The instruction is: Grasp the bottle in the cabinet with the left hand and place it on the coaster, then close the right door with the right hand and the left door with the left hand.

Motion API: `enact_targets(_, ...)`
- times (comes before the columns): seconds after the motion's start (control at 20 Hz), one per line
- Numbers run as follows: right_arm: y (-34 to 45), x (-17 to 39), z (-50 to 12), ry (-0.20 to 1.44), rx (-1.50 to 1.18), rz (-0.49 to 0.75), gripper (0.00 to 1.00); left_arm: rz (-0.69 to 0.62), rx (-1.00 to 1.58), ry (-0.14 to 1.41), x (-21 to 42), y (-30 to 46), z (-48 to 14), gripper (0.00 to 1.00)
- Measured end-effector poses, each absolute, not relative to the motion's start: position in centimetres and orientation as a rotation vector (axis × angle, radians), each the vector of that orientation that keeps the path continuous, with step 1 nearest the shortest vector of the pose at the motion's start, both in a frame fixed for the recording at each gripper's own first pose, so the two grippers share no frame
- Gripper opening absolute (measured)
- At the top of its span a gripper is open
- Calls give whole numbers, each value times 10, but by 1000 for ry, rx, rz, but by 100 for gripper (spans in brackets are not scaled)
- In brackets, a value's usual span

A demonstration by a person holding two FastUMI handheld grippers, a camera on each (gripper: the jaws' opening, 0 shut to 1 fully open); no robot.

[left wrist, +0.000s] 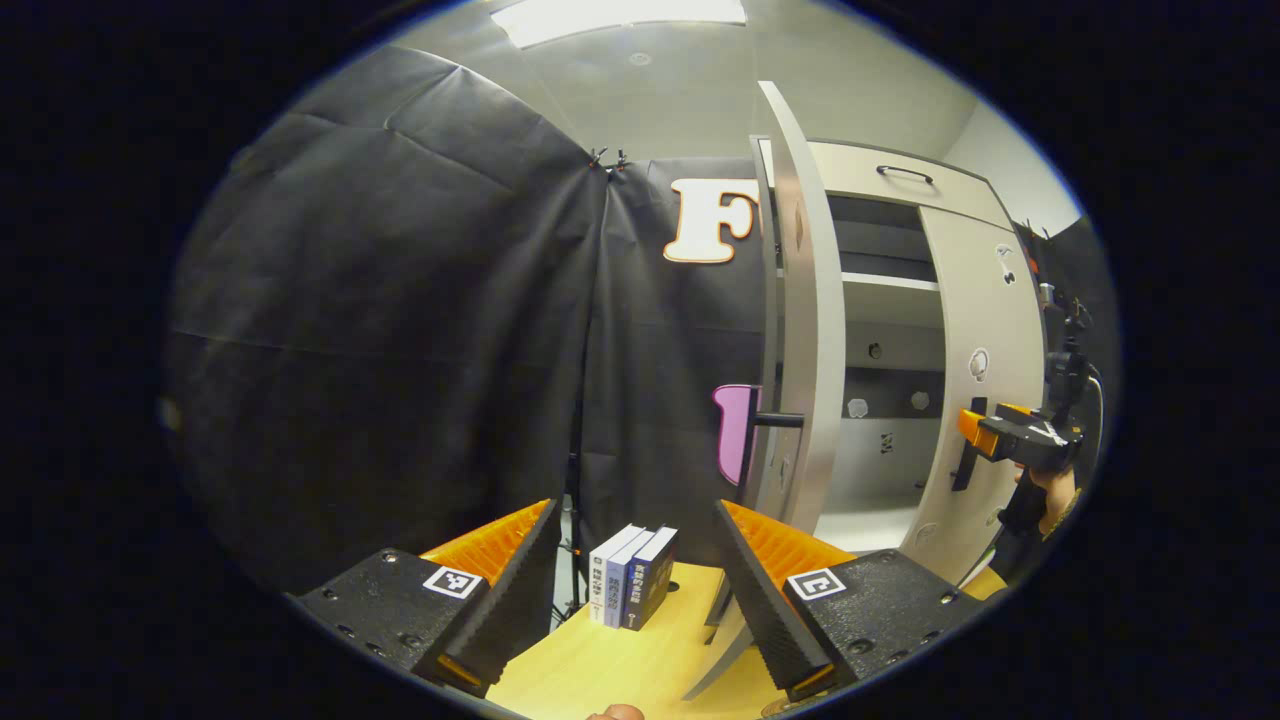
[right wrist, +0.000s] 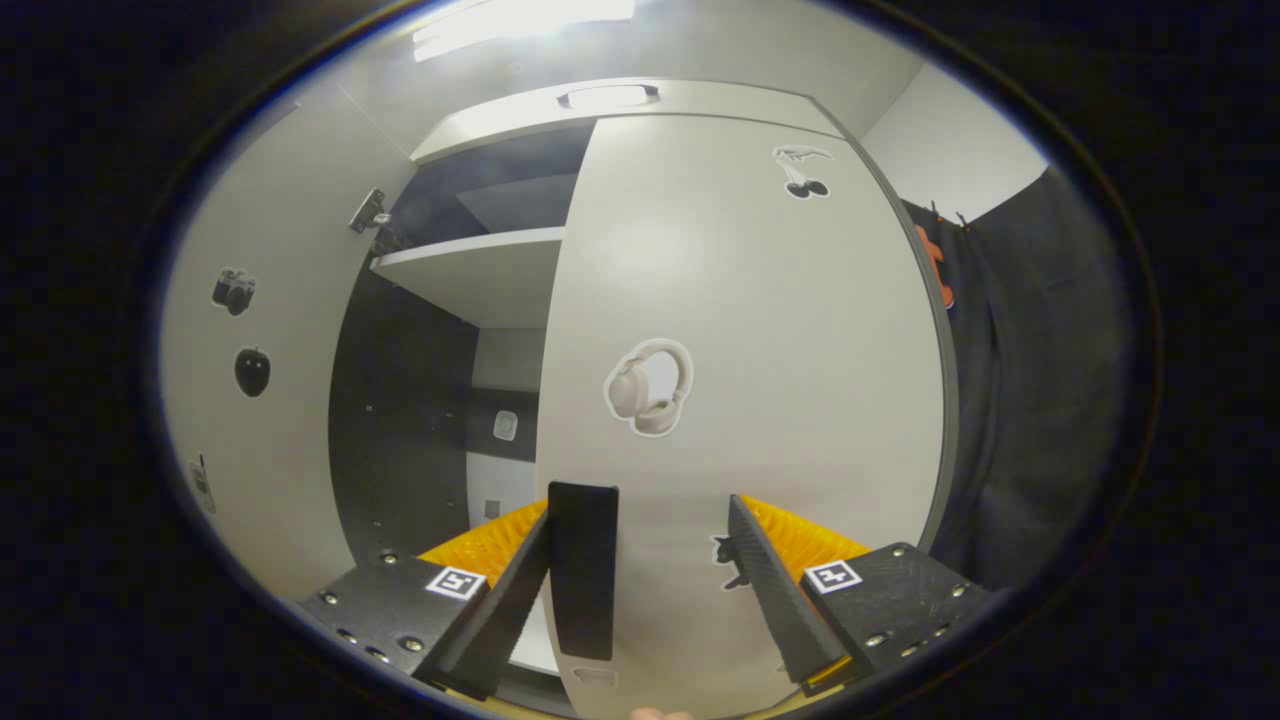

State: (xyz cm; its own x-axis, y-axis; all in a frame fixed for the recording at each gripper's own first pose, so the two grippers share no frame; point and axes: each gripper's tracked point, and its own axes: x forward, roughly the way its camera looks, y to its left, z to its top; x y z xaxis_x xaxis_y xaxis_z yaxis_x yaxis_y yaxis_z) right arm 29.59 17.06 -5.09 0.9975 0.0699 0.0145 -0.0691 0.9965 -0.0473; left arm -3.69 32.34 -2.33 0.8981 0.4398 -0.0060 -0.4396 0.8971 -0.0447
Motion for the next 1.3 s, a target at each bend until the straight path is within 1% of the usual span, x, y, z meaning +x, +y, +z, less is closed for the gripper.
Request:
enact_targets(0.15,170,287,-54,14,-13,120,100,402,-51,-2,-22,315,-27,95)
enact_targets(0.25,168,275,-47,-6,9,142,100,368,-63,8,-15,309,-32,95)
enact_targets(0.35,148,262,-36,-53,-53,94,100,372,-60,18,-14,310,-36,94)
enact_targets(0.4,138,256,-32,-76,-91,70,96,358,-67,14,-13,307,-36,91)
enact_targets(0.45,131,249,-29,-91,-117,56,100,345,-79,14,-13,303,-35,95)
enact_targets(0.5,123,243,-28,-95,-130,50,96,331,-93,16,-11,301,-36,94)
enact_targets(0.55,116,238,-29,-93,-134,43,100,318,-107,10,-11,298,-37,88)
enact_targets(0.65,101,229,-33,-76,-129,22,100,301,-126,4,-9,293,-37,86)
enact_targets(0.7,96,226,-35,-63,-120,14,100,290,-135,3,-8,289,-37,86)
enact_targets(0.75,90,223,-38,-49,-109,6,100,279,-144,3,-6,286,-39,92)
enact_targets(1.3,21,183,-46,16,-79,-112,100,76,-181,17,26,211,-42,91)
